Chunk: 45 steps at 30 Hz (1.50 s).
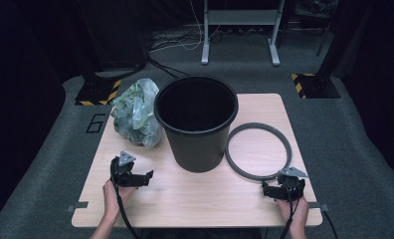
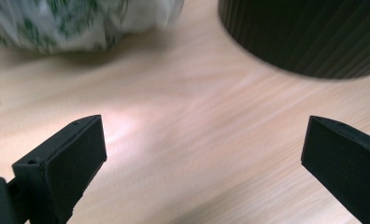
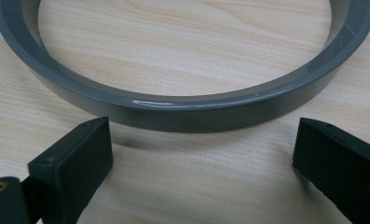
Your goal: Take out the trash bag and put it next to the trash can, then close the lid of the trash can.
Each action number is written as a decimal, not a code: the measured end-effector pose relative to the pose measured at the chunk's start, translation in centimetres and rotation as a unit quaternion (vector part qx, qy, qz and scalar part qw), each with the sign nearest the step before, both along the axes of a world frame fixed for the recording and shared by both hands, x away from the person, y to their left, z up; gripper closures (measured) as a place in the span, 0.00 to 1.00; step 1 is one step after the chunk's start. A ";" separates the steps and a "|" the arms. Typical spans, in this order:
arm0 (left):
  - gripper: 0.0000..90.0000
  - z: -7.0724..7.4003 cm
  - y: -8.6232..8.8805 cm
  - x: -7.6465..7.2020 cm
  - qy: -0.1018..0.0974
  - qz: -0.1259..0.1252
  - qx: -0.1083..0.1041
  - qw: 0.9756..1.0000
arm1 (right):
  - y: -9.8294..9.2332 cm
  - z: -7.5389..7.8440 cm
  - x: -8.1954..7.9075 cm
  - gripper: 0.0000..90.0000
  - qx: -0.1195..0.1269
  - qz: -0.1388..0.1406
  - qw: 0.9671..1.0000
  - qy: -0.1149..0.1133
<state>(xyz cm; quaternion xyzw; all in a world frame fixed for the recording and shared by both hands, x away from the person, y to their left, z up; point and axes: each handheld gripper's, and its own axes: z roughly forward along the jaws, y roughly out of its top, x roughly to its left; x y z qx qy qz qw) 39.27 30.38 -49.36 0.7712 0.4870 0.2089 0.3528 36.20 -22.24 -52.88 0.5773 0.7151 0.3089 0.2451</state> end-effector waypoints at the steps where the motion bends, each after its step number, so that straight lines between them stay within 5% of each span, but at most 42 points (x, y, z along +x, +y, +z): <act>1: 0.00 -0.4 0.1 0.0 0.006 0.002 0.003 1.000 | 0.0 0.0 0.0 0.04 -0.001 0.001 1.000 0.000; 8: 0.00 -2.4 -0.1 0.0 0.030 0.001 0.019 0.999 | 0.0 0.0 0.0 0.04 -0.001 0.001 1.000 -0.001; 14: 0.00 -3.5 -0.2 0.1 0.031 0.009 0.019 0.999 | 0.0 0.0 0.0 0.04 -0.001 0.001 1.000 -0.001; 32: 0.00 -3.7 -0.1 0.0 0.019 0.015 0.017 1.000 | -0.1 0.0 0.0 0.05 0.004 0.005 1.000 -0.003; 37: 0.00 -3.7 -0.1 0.0 0.018 0.014 0.019 1.000 | -0.7 0.5 -0.3 0.06 0.024 0.002 1.000 -0.017; 45: 0.00 -3.7 -0.2 0.1 0.018 0.010 0.018 1.000 | -2.1 2.3 0.8 0.07 0.020 -0.016 0.999 -0.032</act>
